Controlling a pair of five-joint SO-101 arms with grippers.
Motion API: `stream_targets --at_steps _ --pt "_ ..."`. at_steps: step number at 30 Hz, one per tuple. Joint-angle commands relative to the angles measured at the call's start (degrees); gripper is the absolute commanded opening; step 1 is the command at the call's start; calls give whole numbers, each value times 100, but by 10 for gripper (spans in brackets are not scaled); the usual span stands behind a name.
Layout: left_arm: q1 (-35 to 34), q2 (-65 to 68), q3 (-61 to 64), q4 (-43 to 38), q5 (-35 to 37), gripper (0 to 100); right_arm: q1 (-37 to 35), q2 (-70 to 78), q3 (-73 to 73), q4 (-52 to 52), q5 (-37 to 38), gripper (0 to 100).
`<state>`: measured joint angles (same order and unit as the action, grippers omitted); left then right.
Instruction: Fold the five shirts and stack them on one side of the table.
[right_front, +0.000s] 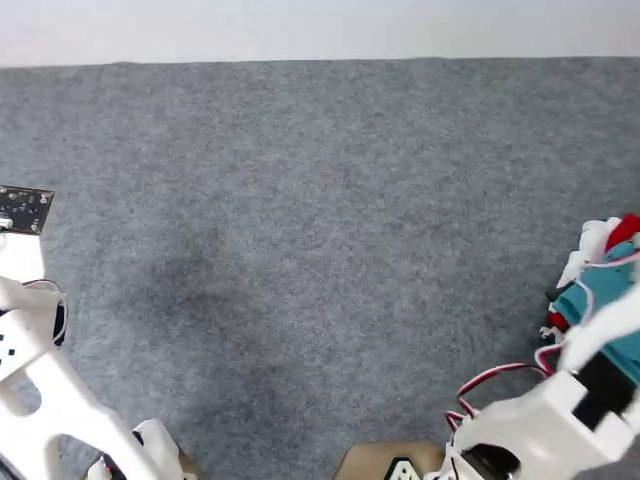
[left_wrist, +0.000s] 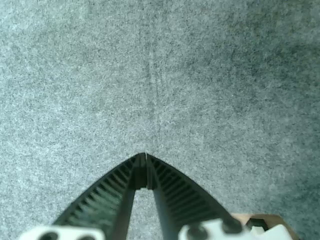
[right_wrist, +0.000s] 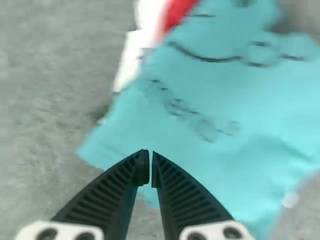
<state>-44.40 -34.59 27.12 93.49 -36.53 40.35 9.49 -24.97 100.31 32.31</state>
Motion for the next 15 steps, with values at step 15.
stream_targets --at_steps 15 --pt "18 -105 -31 -44 0 7 -365 -330 536 -655 -607 9"
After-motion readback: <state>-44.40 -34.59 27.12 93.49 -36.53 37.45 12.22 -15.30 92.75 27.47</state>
